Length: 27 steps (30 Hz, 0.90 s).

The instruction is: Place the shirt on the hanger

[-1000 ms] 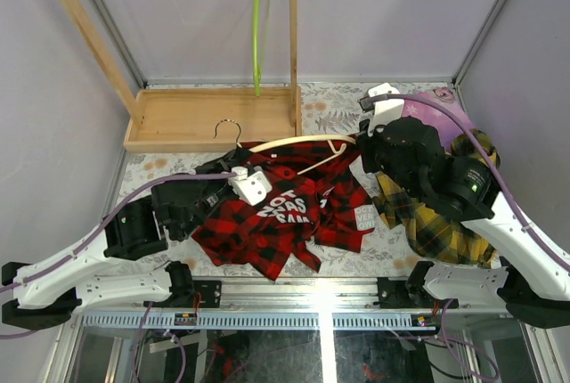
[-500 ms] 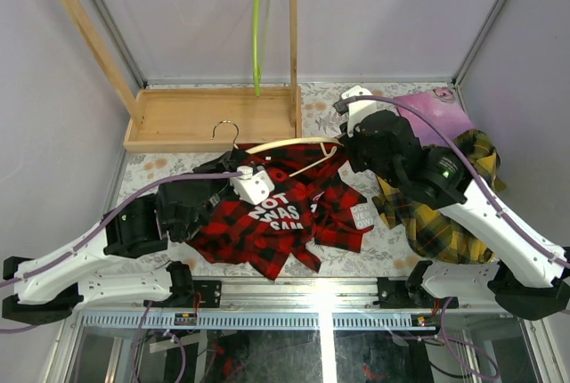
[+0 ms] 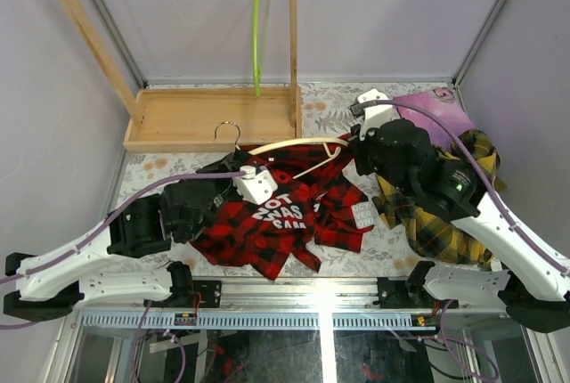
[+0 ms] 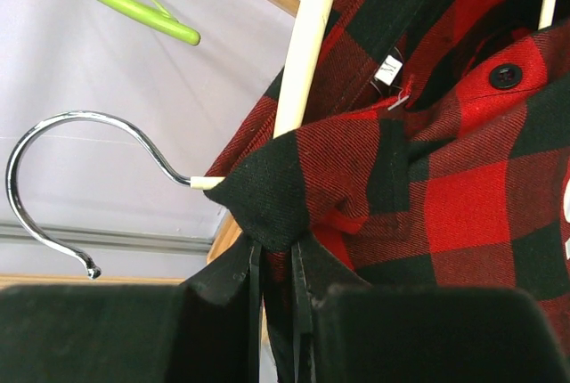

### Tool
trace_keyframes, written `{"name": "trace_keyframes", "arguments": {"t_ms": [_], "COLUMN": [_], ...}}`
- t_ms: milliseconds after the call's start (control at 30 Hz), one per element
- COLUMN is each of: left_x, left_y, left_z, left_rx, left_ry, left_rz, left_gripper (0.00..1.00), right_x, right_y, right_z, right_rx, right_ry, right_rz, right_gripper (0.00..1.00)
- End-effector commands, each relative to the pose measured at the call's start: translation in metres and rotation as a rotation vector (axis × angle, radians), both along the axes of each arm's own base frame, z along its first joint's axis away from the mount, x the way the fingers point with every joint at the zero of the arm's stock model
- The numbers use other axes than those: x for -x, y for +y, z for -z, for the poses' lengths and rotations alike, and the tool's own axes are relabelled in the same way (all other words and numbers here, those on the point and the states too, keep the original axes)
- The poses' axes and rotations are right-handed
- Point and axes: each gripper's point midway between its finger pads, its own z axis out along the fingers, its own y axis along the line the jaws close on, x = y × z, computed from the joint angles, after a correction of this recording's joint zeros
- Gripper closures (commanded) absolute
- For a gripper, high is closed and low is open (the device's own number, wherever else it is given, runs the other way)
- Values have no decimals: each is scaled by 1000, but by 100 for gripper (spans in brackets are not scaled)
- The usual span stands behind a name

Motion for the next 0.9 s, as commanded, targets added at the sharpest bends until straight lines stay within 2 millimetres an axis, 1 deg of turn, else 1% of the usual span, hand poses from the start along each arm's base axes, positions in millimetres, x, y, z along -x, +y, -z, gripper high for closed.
{"name": "trace_keyframes", "arguments": {"t_ms": [0,67,200,367,500,567,700,800,867], "left_x": [39,39,41,43,48,49,51,51,50], "left_y": [-89,-90,-89,-84,-81,-79,-79,-78,-75], "left_z": [30,32,35,38,42,46,48,44,38], "left_rx": [4,5,13,21,17,6,5,20,43], "left_ry": [120,122,132,142,158,167,177,176,170], "left_rz": [373,371,369,366,379,379,385,382,371], "left_gripper": [100,100,100,100,100,100,100,100,100], "right_x": [57,59,59,68,77,82,89,93,92], "right_y": [107,104,89,64,47,42,38,38,34], "right_z": [-121,-122,-125,-138,-154,-161,-170,-169,-163], "right_rx": [-583,-616,-679,-795,-874,-900,-925,-912,-893], "right_ry": [-127,-122,-125,-163,-200,-216,-225,-215,-203], "right_rz": [-506,-496,-435,-389,-387,-397,-419,-437,-415], "right_gripper": [100,100,100,100,100,100,100,100,100]}}
